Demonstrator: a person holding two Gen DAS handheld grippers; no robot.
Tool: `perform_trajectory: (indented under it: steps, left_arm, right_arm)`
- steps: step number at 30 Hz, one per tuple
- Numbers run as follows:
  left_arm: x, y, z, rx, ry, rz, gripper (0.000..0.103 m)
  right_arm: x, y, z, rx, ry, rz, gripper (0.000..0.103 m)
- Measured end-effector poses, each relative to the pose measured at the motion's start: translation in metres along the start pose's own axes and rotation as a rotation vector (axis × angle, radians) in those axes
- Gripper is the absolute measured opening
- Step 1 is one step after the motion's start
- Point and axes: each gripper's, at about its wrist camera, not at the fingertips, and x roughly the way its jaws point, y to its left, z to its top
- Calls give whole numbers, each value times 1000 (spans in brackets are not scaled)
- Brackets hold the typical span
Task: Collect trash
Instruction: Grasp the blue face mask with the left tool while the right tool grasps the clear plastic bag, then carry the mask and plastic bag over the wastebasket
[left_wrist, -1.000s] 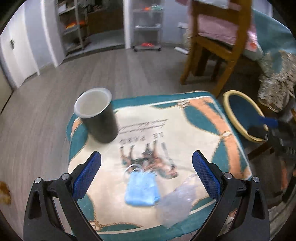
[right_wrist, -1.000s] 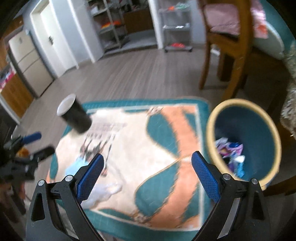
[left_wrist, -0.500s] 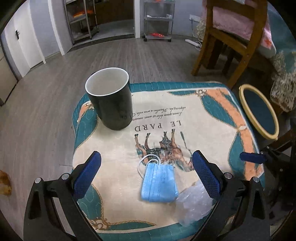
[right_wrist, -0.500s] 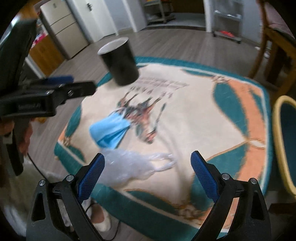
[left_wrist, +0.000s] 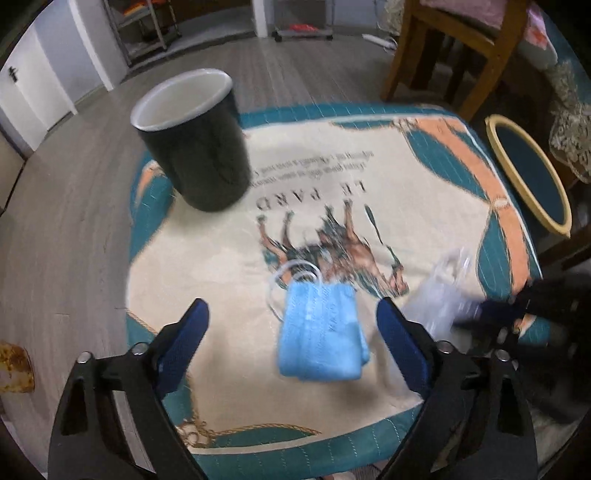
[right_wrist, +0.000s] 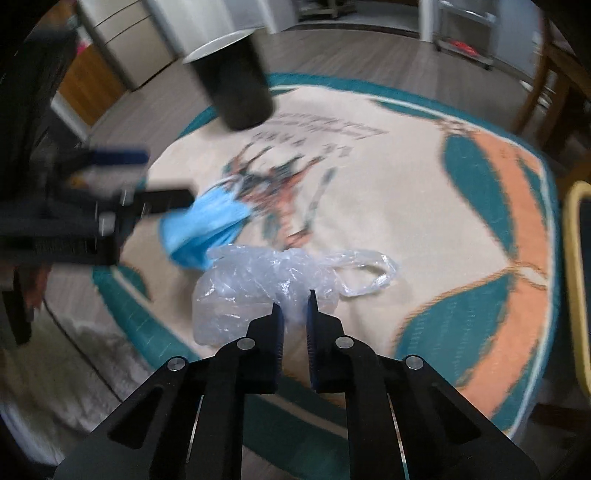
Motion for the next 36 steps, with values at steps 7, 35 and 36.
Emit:
perform_trajectory:
  steps: [7, 35, 36]
  left_arm:
    - [33, -14, -9, 70, 106, 27, 68]
    - [-35, -79, 53, 93, -159, -86, 14]
    - [-41, -91, 59, 104, -177, -100, 14]
  right_arm:
    - [-12, -39, 4, 129, -25, -89, 12]
    - [-152, -131, 14, 331, -329, -175, 12]
    - [-162, -141, 11, 349, -344, -183, 12]
